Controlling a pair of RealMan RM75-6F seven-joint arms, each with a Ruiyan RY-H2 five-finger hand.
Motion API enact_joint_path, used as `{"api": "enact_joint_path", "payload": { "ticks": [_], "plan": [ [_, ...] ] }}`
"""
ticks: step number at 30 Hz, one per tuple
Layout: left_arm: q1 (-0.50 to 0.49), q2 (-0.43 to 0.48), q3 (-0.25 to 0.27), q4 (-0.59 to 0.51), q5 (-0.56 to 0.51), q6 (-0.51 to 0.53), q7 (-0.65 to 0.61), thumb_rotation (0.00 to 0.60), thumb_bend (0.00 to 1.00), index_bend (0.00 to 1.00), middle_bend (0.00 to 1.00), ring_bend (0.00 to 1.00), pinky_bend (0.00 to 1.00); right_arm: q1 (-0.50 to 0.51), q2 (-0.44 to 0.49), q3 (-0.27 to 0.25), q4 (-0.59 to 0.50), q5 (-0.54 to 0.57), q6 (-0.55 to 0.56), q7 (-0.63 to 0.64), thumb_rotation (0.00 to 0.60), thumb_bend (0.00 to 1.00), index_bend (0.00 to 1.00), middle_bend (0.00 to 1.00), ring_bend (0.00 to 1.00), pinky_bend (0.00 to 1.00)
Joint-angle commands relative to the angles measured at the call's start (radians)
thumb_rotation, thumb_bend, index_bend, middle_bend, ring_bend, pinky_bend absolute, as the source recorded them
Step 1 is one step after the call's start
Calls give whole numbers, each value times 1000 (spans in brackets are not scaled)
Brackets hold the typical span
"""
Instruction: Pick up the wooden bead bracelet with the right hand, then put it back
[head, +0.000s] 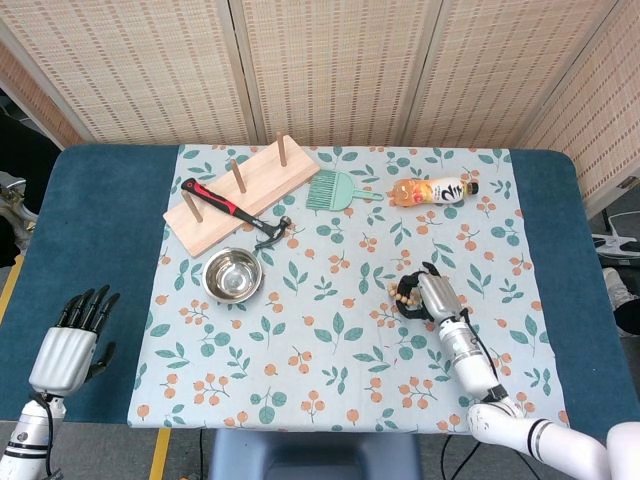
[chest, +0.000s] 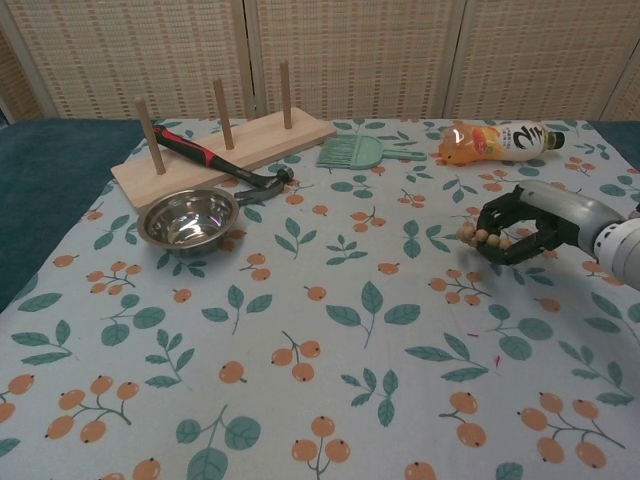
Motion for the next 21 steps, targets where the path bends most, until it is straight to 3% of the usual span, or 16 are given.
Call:
{"api": "enact_joint_path", "payload": {
  "ticks": [1,4,6,8,9,12,17,21],
  "plan": [
    [0,-1,0,0,0,0,1,600,439,0,0,0,141,-17,104,100,-146,123,-172,240,600,395,738,628,277,0],
    [-1,-1,0,0,0,-1,2,600,441,0,0,0,141,-21,125,121,-169,127,-209,304,600,402,720,628,273,14],
    [-2,-4,0,2,-2,-5,2,600,440,0,0,0,141,-36,141,170,-207,131,-250,428,600,410,691,628,250,61],
    [-6,-7,-1,5,-6,-14,4,600,439,0,0,0,142,-95,169,292,-309,200,-402,735,600,436,671,626,230,139],
    [-6,-8,0,6,-4,-13,4,600,439,0,0,0,142,-128,177,341,-315,185,-480,831,600,462,666,624,228,203],
    [-5,-8,1,6,-3,-11,5,600,439,0,0,0,142,-205,137,437,-293,129,-584,964,600,513,662,622,231,340],
    [-5,-7,1,6,-3,-10,2,600,439,0,0,0,142,-283,43,526,-236,34,-677,1022,600,553,661,622,286,492],
    [-5,-7,0,7,-5,-10,1,600,440,0,0,0,142,-334,-9,600,-228,-15,-797,984,600,580,661,622,302,517]
  ]
}}
